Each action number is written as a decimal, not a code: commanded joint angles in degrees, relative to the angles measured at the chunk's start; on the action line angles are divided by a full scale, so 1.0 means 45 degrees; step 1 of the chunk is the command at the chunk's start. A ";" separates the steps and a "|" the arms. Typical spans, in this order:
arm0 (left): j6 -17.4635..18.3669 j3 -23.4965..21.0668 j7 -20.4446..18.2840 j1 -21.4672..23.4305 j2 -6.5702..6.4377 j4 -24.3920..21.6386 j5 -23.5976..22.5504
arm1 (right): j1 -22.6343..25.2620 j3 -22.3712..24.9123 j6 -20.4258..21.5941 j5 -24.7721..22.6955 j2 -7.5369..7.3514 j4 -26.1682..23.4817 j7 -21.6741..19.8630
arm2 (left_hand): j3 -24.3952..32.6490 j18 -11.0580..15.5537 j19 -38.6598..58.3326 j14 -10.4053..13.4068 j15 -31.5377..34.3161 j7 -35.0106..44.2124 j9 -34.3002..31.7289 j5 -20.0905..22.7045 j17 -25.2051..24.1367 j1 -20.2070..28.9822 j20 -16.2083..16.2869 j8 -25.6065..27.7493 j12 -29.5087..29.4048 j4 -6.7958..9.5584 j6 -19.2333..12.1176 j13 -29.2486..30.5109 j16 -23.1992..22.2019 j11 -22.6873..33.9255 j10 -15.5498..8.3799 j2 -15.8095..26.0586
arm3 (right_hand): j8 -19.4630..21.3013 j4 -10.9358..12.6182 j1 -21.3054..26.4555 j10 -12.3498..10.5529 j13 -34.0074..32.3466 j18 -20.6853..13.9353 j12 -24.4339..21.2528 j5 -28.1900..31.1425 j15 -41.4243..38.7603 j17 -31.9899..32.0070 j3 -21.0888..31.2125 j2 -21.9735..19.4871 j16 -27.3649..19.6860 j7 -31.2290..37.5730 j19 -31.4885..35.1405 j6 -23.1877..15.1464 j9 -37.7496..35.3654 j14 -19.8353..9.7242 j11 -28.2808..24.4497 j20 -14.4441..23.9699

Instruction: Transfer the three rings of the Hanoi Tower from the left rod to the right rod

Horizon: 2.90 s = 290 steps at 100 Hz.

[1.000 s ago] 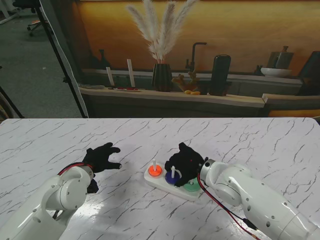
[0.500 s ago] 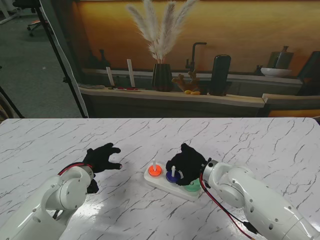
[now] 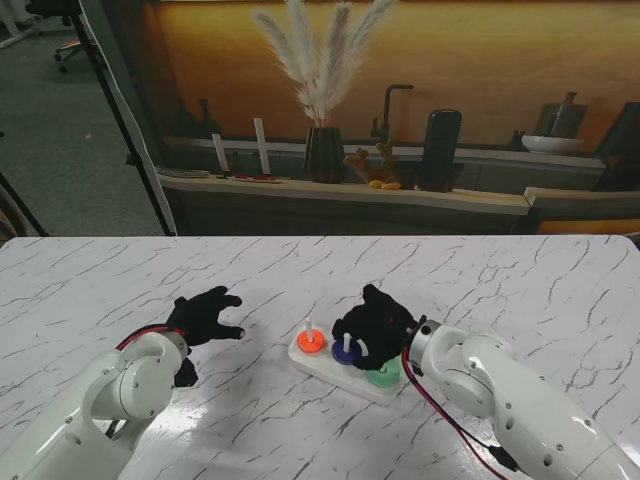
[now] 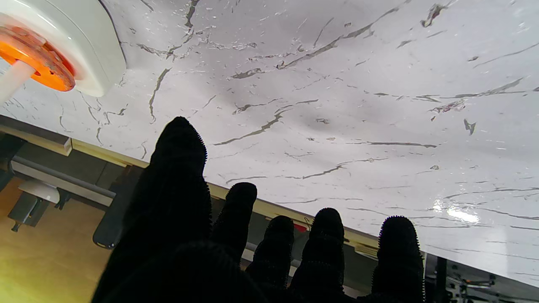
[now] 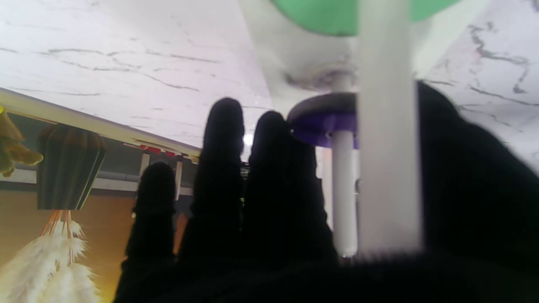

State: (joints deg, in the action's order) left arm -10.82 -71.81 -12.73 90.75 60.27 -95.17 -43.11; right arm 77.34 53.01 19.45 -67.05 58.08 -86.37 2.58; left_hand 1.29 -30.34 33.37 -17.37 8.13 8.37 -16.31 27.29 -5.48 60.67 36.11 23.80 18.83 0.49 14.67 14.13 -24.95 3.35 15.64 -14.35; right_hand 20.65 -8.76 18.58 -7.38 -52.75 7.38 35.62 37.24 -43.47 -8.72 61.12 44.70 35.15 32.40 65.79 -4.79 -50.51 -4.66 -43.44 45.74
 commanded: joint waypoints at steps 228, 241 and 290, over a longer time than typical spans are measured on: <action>0.0281 0.0590 -0.0358 -0.0312 0.0025 -0.0143 0.0220 | 0.3938 0.5277 0.2297 0.1031 0.0145 -0.4198 -0.1787 | -0.0348 0.0022 -0.0730 -0.0115 -0.0271 -0.0080 0.0024 0.0174 -0.0251 0.0256 -0.0041 -0.0094 -0.0144 0.0188 0.0278 -0.0479 0.0111 -0.0209 0.0186 0.0528 | 0.0392 -0.0313 0.0997 -0.0417 -0.0540 0.3012 0.0396 0.1150 -0.0204 -0.0142 0.1145 -0.0198 0.0141 0.1909 0.0302 -0.1940 -0.0561 -0.0408 -0.0030 0.0137; 0.0286 0.0687 -0.0387 -0.0361 0.0021 -0.0143 0.0230 | 0.4294 0.5678 0.2428 0.1269 0.0137 -0.4447 -0.2125 | -0.0348 0.0012 -0.0733 -0.0113 -0.0271 -0.0078 0.0024 0.0177 -0.0248 0.0255 -0.0033 -0.0092 -0.0145 0.0186 0.0265 -0.0470 0.0113 -0.0210 0.0184 0.0519 | 0.0374 -0.0323 0.1026 -0.0401 -0.0533 0.2991 0.0405 0.1160 -0.0208 -0.0118 0.1142 -0.0200 0.0141 0.1939 0.0293 -0.1901 -0.0560 -0.0389 -0.0032 0.0135; 0.0204 0.0921 -0.0447 -0.0459 0.0018 -0.0153 0.0334 | 0.4876 0.6285 0.2693 0.1590 0.0105 -0.4559 -0.2579 | -0.0340 0.0021 -0.0757 -0.0113 -0.0278 -0.0079 0.0040 0.0173 -0.0246 0.0261 -0.0016 -0.0093 -0.0147 0.0188 0.0292 -0.0494 0.0115 -0.0215 0.0182 0.0533 | 0.0313 -0.0347 0.1069 -0.0392 -0.0523 0.2964 0.0443 0.1147 -0.0283 -0.0130 0.1115 -0.0194 0.0172 0.2026 0.0300 -0.1916 -0.0574 -0.0405 -0.0065 0.0133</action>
State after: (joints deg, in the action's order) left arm -10.75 -67.88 -14.02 88.47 60.12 -95.86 -41.86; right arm 98.75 81.29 31.27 -59.98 58.48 -107.13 -8.69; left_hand 1.29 -30.34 32.25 -17.37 7.99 8.37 -16.31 27.29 -5.53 60.67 36.11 23.80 18.83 0.49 14.69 13.50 -24.77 3.32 15.67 -13.71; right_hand 20.65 -11.01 19.28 -7.82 -54.16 7.38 36.93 37.75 -43.47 -9.82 61.30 45.41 35.15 33.81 65.82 -5.71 -51.16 -5.12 -43.43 45.74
